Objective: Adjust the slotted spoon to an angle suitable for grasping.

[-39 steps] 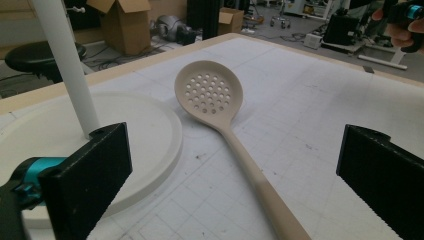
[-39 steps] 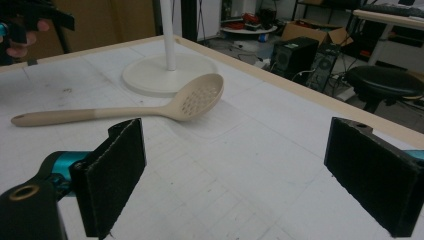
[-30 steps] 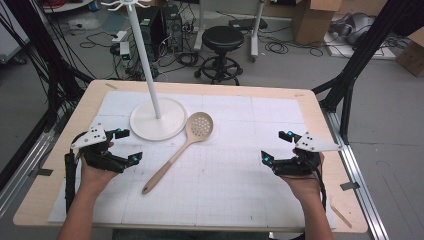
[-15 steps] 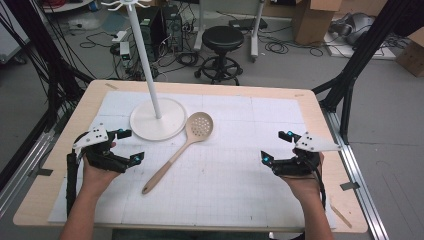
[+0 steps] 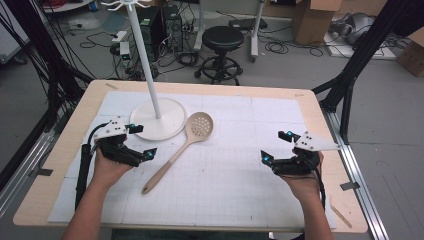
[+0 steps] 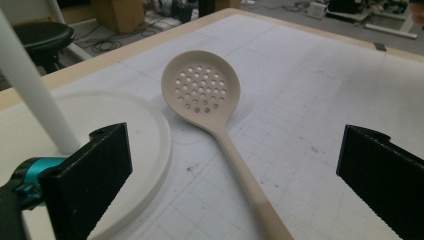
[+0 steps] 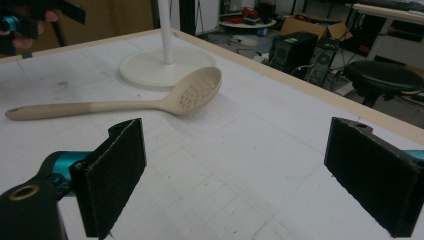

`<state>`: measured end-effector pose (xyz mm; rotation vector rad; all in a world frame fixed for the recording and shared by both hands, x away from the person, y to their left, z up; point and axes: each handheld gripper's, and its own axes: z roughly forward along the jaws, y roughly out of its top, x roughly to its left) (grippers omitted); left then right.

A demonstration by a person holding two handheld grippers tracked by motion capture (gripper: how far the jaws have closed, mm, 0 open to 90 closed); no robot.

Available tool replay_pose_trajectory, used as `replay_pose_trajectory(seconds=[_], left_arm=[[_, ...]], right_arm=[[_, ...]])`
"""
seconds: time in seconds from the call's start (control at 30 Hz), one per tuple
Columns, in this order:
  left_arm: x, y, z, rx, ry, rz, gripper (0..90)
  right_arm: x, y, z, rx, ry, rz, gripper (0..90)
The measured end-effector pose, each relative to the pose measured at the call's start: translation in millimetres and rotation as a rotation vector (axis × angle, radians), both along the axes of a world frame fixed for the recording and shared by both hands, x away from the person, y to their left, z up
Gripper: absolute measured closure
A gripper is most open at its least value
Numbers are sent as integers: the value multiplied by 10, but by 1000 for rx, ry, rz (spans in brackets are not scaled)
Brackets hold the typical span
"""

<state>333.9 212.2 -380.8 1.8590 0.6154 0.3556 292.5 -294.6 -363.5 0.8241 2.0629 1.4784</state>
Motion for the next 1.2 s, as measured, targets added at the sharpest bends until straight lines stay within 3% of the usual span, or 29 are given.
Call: replay_pose_trajectory(seconds=[0.3,0.73,0.9,1.1,1.2], left_arm=[[116,-385,-66,134,63,-28,17],[201,-561,-212,219,122,-3,18],[226,-599,-266,234,149,-9,106],[234,-642,-308,255,170,-1,130],[230,-663,-333,288,174,-4,208]], right_arm=[[10,-9,-2,0,-2,-2,88],[-1,-9,-7,-7,5,-4,88],[13,-4,-25,-13,8,-1,88],[16,1,-39,-17,15,-3,88],[27,0,-48,-24,10,-2,87]])
